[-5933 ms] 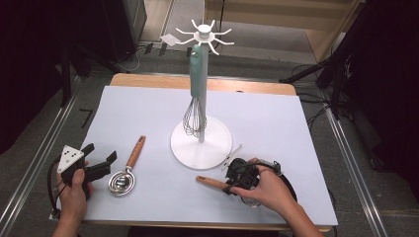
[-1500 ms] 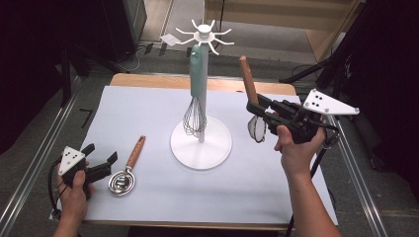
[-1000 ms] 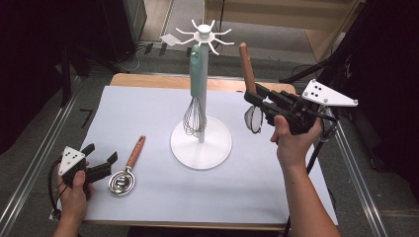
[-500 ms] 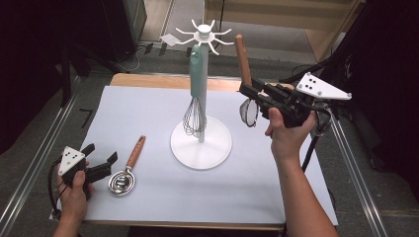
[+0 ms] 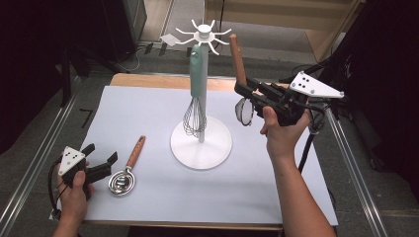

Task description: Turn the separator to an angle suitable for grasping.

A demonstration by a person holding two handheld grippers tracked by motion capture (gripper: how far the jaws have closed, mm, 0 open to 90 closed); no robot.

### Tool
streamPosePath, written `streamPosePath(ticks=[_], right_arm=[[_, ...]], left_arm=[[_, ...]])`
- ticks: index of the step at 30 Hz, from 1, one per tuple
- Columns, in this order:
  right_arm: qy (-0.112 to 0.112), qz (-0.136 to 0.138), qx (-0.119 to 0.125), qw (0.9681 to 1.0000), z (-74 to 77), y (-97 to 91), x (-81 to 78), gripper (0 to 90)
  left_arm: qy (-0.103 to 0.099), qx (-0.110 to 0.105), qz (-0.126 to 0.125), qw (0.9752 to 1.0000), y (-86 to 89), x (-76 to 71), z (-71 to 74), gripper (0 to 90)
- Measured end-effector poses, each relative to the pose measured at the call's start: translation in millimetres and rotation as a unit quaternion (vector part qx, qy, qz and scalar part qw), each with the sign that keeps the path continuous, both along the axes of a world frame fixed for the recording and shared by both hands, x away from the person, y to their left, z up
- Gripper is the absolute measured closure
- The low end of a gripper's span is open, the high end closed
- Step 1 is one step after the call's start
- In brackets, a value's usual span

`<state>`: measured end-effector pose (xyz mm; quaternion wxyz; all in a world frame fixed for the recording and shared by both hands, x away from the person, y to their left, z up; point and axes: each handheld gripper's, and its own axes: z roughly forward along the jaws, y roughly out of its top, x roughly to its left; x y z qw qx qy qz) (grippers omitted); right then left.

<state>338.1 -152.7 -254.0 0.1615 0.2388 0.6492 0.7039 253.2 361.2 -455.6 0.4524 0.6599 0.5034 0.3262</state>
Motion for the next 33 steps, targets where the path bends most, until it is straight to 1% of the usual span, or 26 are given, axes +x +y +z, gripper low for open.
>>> streamPosePath(ticks=[8, 14, 16, 33], right_arm=[[-0.003, -0.002, 0.005, 1.0000, -2.4, 5.2, 1.2, 70.8], [-0.007, -0.007, 0.004, 0.9999, -3.8, 6.2, 2.4, 70.9], [-0.006, -0.007, 0.008, 0.9999, -4.5, 6.4, 3.1, 70.9], [-0.006, -0.004, 0.009, 0.9999, -8.9, 11.2, 5.3, 70.8]], left_arm=[[-0.001, -0.001, 0.000, 1.0000, -0.1, -0.1, 0.0, 14.2], [-0.001, 0.000, 0.000, 1.0000, 0.0, -0.2, 0.1, 14.2], [0.000, 0.000, 0.000, 1.0000, -0.2, -0.2, 0.0, 14.2], [0.000, 0.002, 0.000, 1.0000, -0.2, -0.3, 0.1, 14.2]])
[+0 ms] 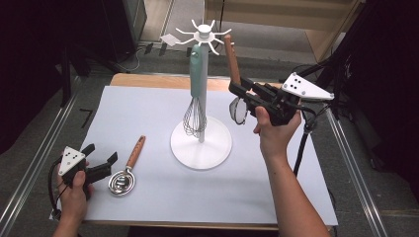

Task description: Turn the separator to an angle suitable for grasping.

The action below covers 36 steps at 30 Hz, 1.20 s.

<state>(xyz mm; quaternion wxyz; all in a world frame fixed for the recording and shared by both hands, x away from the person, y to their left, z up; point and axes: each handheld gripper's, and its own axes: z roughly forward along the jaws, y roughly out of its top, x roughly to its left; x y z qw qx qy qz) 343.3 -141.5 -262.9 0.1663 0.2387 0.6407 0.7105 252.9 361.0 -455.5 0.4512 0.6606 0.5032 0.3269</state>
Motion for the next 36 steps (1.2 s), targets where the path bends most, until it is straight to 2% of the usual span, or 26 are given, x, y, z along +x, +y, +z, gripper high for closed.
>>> streamPosePath(ticks=[21, 27, 36], right_arm=[[-0.003, 0.005, 0.001, 1.0000, -5.4, 1.8, 1.6, 70.8], [-0.005, 0.015, 0.006, 0.9999, -7.8, 1.0, 3.4, 70.6], [-0.007, 0.014, -0.002, 0.9999, -8.2, 2.8, 4.0, 70.3]], left_arm=[[0.000, -0.001, 0.001, 1.0000, -0.2, 0.4, -0.3, 14.2], [0.000, 0.000, 0.001, 1.0000, -0.2, 0.6, -0.4, 14.2], [0.001, 0.001, 0.002, 1.0000, -0.5, 0.6, -0.5, 14.2]])
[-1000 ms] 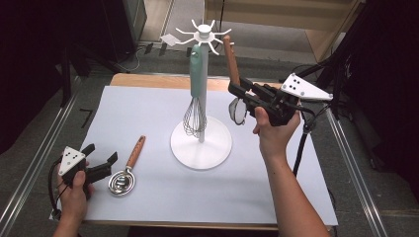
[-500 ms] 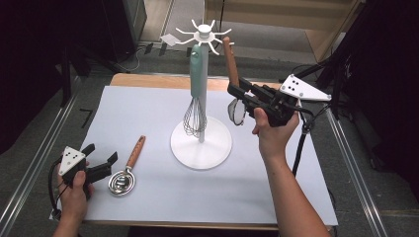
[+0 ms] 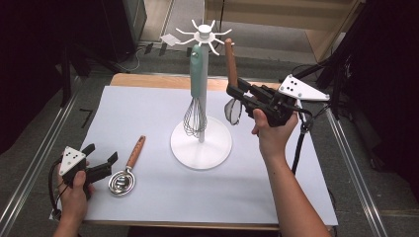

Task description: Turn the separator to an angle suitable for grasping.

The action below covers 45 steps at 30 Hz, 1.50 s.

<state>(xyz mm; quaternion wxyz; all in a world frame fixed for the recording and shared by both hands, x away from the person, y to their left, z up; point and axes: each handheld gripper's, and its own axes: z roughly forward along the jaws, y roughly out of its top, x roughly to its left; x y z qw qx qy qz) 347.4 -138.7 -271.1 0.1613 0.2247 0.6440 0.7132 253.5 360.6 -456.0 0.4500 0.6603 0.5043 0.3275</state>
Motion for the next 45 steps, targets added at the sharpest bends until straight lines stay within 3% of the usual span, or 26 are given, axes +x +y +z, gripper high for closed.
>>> streamPosePath(ticks=[15, 25, 30, 34, 38, 43, 45], right_arm=[[-0.002, 0.005, -0.014, 0.9999, 3.1, 1.4, -1.3, 67.9], [-0.002, 0.003, -0.023, 0.9997, 4.0, -3.2, -1.4, 55.2], [-0.014, -0.017, -0.038, 0.9990, 3.0, -7.1, -4.5, 43.1], [-0.016, -0.020, -0.043, 0.9988, 1.4, -11.4, -5.3, 42.2], [-0.020, -0.044, -0.054, 0.9973, -3.9, -19.5, -7.5, 34.5], [-0.023, -0.061, -0.059, 0.9961, -10.1, -26.2, -9.1, 31.5], [-0.021, -0.062, -0.073, 0.9952, -14.4, -30.2, -9.6, 28.2]], left_arm=[[0.000, 0.001, -0.001, 1.0000, -0.1, -0.2, 0.0, 14.2], [0.000, 0.001, -0.002, 1.0000, -0.2, -0.4, 0.1, 14.2], [0.000, 0.001, -0.002, 1.0000, 0.0, -0.4, 0.1, 14.2], [0.000, 0.001, -0.002, 1.0000, -0.1, -0.3, 0.1, 14.2], [0.000, 0.002, -0.002, 1.0000, -0.4, -0.4, 0.0, 14.2], [0.000, 0.002, -0.001, 1.0000, -0.7, -0.2, -0.1, 14.2], [0.001, 0.002, -0.001, 1.0000, -0.8, -0.3, -0.1, 14.2]])
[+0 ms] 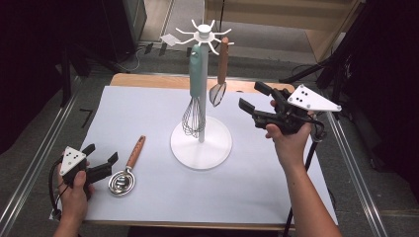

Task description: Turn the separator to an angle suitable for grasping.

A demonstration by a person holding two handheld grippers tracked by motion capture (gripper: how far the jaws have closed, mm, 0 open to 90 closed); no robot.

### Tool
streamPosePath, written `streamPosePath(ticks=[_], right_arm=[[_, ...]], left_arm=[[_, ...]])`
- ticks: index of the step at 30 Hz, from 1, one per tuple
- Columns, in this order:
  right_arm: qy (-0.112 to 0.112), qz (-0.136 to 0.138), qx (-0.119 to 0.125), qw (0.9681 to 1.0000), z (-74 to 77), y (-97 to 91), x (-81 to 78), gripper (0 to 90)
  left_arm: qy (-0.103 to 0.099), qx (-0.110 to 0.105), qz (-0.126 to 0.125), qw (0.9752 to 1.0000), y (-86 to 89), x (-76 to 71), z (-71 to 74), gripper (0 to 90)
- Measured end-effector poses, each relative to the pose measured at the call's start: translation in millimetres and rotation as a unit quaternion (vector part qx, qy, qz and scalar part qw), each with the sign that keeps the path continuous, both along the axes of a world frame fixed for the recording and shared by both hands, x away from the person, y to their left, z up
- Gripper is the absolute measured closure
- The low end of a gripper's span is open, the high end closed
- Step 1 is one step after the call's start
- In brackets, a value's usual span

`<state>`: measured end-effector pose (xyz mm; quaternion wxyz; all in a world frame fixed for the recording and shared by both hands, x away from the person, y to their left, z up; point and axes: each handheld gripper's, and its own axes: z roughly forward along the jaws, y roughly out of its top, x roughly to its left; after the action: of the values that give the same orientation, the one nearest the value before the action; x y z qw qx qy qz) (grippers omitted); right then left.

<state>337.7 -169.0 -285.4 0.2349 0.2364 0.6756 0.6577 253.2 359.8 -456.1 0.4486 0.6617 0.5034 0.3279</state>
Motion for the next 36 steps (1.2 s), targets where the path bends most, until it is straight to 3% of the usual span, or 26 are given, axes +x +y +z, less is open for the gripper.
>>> streamPosePath(ticks=[18, 36], right_arm=[[0.009, -0.059, -0.031, 0.9977, -25.5, -22.1, -15.6, 21.4], [0.032, -0.095, -0.030, 0.9946, -55.3, -51.7, -28.4, 18.8]], left_arm=[[0.000, 0.000, 0.001, 1.0000, -0.2, 0.1, -0.1, 14.2], [0.000, 0.002, -0.001, 1.0000, -0.8, -0.1, -0.2, 14.2]])
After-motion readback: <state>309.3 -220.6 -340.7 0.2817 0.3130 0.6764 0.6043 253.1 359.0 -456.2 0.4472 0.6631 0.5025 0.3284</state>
